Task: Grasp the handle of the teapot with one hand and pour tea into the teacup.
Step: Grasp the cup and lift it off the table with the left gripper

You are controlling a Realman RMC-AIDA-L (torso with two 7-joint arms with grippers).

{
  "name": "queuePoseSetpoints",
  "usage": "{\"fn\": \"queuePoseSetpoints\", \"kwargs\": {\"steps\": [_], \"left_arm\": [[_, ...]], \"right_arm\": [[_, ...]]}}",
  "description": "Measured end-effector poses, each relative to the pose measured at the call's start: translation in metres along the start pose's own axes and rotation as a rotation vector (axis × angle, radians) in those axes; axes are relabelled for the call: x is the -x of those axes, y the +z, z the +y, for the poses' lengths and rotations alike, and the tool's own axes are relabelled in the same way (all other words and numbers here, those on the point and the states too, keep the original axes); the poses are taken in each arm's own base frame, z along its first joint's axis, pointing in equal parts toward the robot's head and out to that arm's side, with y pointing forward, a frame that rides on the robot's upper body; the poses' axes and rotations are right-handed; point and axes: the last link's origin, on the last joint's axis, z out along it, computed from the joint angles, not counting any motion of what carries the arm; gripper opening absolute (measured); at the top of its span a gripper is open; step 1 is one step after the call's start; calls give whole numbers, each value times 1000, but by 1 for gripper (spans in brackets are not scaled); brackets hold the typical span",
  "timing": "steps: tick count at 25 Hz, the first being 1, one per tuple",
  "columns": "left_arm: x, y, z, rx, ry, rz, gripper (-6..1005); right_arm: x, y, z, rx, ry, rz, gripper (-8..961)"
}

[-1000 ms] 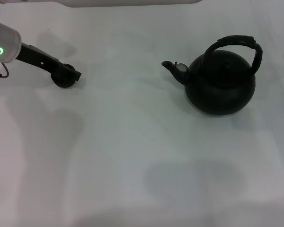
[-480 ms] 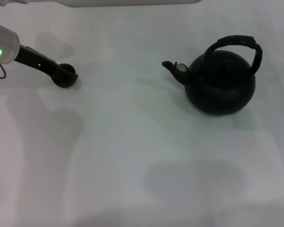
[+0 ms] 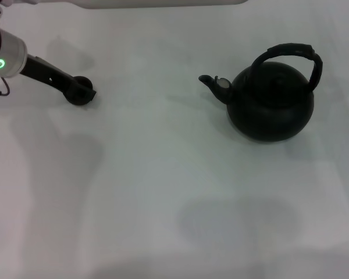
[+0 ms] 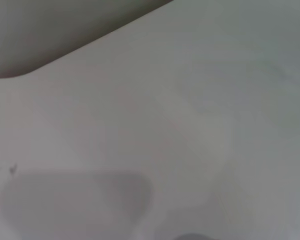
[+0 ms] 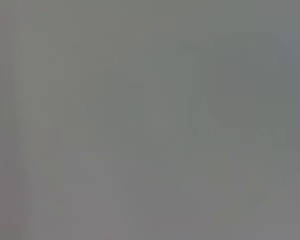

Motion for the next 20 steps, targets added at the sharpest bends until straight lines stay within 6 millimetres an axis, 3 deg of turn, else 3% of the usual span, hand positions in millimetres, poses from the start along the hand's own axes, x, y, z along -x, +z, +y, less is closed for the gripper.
{"fn": "queuePoseSetpoints", "kwargs": {"steps": [10, 12, 20], "left_arm": [[-40, -4, 14, 23, 107, 9, 701], [-58, 1, 31, 64, 180, -1, 701], [-78, 18, 70, 153, 349, -67, 700]], "right_arm": [[-1, -2, -1, -4, 0, 3, 871], [-1, -2, -1, -4, 0, 2, 871], [0, 0, -1, -10, 4, 0, 871]]}}
